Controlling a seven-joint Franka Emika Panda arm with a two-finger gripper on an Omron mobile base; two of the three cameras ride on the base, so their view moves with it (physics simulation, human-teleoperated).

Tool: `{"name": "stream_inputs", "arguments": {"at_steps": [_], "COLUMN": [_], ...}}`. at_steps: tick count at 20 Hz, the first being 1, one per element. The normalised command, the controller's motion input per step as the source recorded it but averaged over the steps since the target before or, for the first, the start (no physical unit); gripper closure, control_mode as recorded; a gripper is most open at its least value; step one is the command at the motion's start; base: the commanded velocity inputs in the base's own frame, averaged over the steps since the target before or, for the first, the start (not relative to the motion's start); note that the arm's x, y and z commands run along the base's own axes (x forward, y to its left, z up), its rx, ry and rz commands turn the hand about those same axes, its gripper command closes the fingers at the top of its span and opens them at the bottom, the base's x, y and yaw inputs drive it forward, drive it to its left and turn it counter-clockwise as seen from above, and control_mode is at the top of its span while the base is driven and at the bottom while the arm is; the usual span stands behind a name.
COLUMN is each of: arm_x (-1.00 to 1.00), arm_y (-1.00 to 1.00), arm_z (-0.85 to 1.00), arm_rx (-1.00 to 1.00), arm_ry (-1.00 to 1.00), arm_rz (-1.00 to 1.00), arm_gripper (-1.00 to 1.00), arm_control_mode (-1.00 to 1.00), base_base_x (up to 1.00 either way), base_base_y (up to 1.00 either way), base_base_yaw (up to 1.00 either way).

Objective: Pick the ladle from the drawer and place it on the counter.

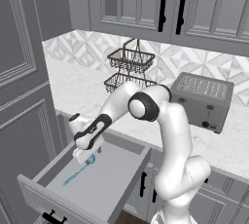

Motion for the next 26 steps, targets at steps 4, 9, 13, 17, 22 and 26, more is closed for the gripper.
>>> {"name": "stream_inputs", "arguments": {"at_steps": [4,9,13,17,22,26], "arm_x": [0.45,0.35,0.14,-0.07,-0.49,-0.95], "arm_y": [0.19,0.22,0.20,0.00,0.00,-0.13], "arm_z": [-0.31,-0.22,-0.19,-0.01,0.12,0.79], "arm_rx": [0.02,0.01,0.02,0.03,0.01,0.02], "arm_ry": [-0.05,-0.02,0.00,0.00,-0.05,-0.14], "arm_rz": [0.04,0.03,0.00,0.00,0.00,-0.02], "arm_gripper": [-1.00,-1.00,1.00,1.00,1.00,1.00], "arm_control_mode": [-1.00,-1.00,-1.00,-1.00,-1.00,-1.00], "base_base_x": [0.00,0.00,0.00,0.00,0.00,0.00], "base_base_y": [0.00,0.00,0.00,0.00,0.00,0.00], "base_base_yaw": [0.00,0.00,0.00,0.00,0.00,0.00]}}
